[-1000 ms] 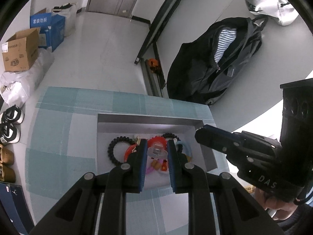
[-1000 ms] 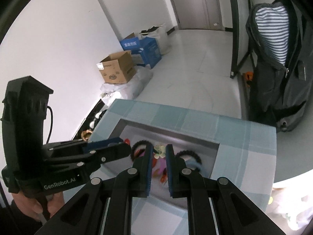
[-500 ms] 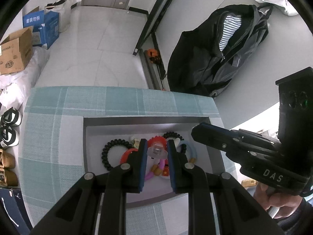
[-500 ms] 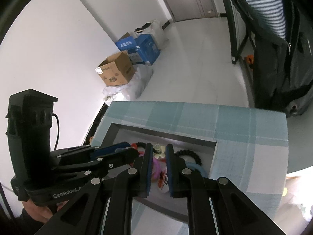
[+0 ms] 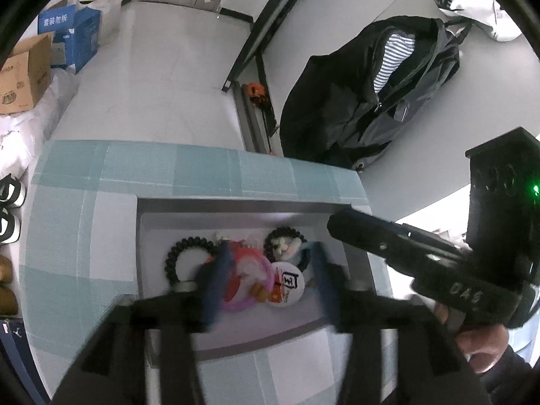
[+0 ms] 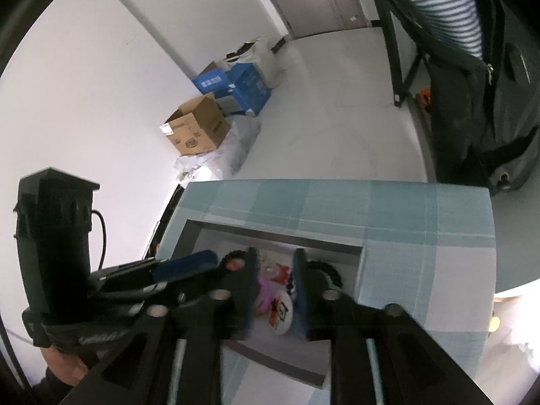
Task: Organize jewelry
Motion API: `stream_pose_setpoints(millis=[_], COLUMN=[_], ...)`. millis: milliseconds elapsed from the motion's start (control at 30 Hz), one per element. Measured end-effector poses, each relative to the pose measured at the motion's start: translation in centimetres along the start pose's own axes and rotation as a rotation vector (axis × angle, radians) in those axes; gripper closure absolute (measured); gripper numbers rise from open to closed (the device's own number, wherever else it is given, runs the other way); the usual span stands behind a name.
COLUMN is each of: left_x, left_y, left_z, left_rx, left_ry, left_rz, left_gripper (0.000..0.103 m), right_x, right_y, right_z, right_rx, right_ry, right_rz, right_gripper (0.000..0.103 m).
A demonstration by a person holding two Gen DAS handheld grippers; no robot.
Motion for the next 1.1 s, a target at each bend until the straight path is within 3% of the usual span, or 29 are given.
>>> stream_pose_setpoints(millis=[133, 233, 367, 600, 833, 967, 1067, 1100], left_x=[0.5, 1.0, 2.2, 4.4, 6.7, 8.2, 9.3, 9.5], left_y=[-0.6, -0.9, -1.3, -1.9, -3.8, -5.0, -5.6, -5.8], left_z=[-0.7, -1.0, -0.8, -0.4, -0.5, -1.3, -1.7, -1.7], left_rx=[-0.04, -0.074, -0.072, -0.074, -0.096, -0.131, -0.143, -0.143], left_ry=[0.03, 0.062, 0.092, 0.153, 0.216, 0.308, 0.302, 0.299], left_rz=[-0.028, -0.063, -0.113, -0.208, -0.303, -0.402, -0.455, -0.464], left_gripper=[0.049, 0.049, 0.049, 0.049, 0.049, 0.049, 0.048, 0.042], right_x=[0.8, 1.3, 1.7, 4.4, 6.5, 7.9, 8.6, 8.9], right_y=[0.2, 0.3, 0.1, -0.8, -2.5, -3.5, -4.1, -4.5], right_z=[-0.1, 0.1, -0.1, 0.1, 1.2, 2.3, 3.7, 4.2], right_rx=[-0.001, 0.006, -0.003, -0.046, -0.04, 0.005, 0.068, 0.095], right_ry=[0.005, -0.006, -0.03, -0.067, -0.103, -0.117, -0.131, -0.14], right_rz=[-0.029, -0.05, -0.058, -0.126, -0.201, -0.254, -0.289, -0.309], right_gripper=[0.062, 0.05, 0.044, 0.024, 0.017, 0.014, 0.011, 0.009])
Point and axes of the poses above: each gripper's, at about its wrist camera, not at the fingertips, and x roughly against the way its jaws point, z to its left, y to its top, the point moved 2 cm from there along -x, roughly the way its jaws point, and after that the axes turned 9 degrees about x, right-handed, at the moved point
